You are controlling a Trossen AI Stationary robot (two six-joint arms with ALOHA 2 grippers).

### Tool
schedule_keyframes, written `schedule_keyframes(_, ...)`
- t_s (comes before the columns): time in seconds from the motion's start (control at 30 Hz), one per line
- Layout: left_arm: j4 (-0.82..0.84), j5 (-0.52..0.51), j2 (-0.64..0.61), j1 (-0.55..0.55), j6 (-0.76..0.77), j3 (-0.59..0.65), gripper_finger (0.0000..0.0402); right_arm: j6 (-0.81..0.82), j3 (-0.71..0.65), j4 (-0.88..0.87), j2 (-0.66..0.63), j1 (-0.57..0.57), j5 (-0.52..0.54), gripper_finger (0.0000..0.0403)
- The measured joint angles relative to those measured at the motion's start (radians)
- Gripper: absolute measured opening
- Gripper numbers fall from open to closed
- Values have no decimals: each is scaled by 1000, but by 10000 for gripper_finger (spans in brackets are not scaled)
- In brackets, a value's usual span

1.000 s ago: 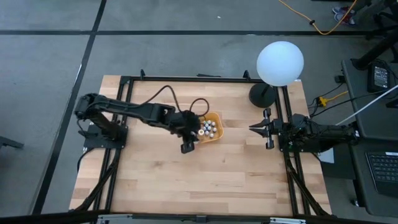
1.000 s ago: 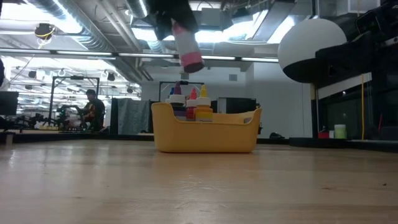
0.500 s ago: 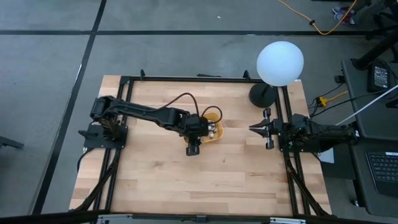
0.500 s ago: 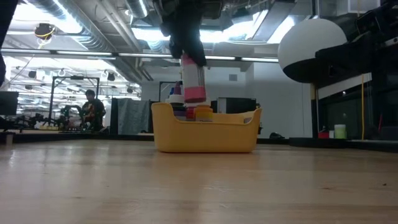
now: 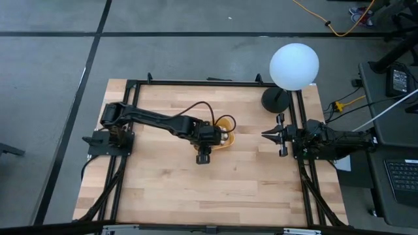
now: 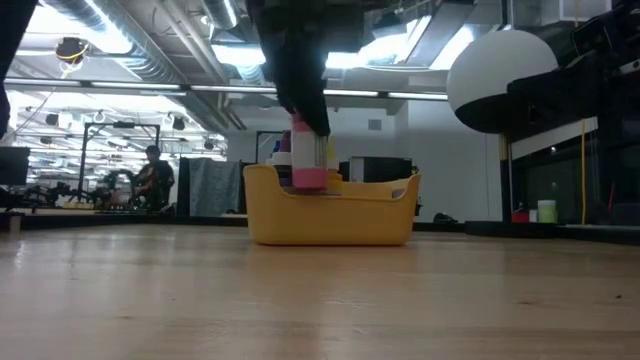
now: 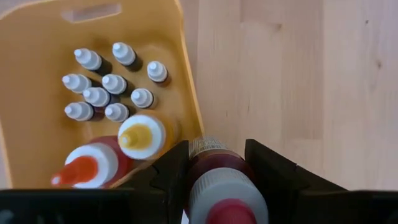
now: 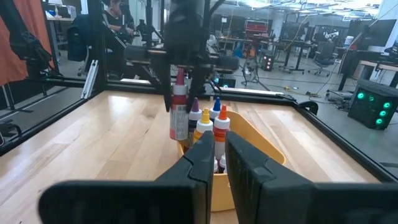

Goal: Pick & Place food coloring
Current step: Put the pink food coloring bottle into the yellow bin

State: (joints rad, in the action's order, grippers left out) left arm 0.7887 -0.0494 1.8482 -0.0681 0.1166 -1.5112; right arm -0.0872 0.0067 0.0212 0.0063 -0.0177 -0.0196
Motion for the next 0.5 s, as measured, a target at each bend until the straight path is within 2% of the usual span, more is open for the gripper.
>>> schedule_keyframes(0.5,-3,-1,15,0,-18,0,137,0,0,0,0,0,0,44)
